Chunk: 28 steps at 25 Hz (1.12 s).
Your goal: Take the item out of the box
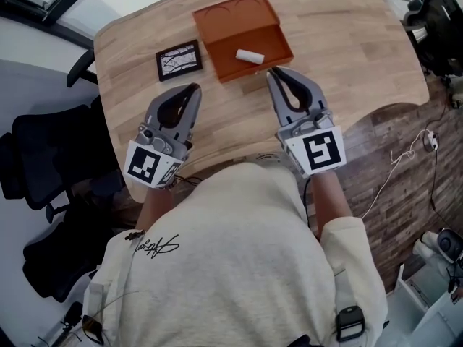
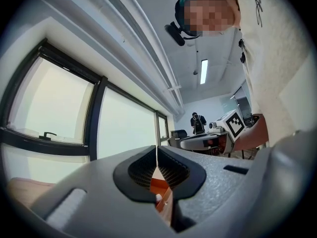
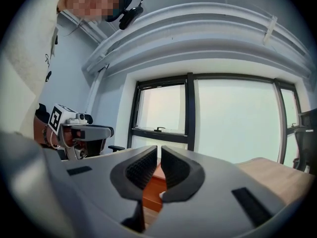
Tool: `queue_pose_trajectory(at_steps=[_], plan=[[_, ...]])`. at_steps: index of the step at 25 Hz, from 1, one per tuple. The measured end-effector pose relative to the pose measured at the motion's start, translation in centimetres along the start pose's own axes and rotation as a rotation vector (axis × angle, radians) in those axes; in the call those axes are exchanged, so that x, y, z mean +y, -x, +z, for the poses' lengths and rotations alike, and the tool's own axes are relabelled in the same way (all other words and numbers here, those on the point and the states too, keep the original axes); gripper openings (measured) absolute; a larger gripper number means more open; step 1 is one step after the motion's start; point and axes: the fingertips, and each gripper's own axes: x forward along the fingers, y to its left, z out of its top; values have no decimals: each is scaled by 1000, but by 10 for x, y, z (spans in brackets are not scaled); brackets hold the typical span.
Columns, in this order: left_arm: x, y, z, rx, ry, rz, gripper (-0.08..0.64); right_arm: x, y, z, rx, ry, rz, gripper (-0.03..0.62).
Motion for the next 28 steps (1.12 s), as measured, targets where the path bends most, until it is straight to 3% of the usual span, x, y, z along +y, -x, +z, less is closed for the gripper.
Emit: queue_pose_trajectory(at_steps=[18, 28], plan=[[19, -1, -11, 22, 13, 65, 11, -7, -49, -49, 165, 71, 133, 14], [25, 1, -16, 27, 27, 93, 11, -7, -71, -73, 206, 94, 192, 32]])
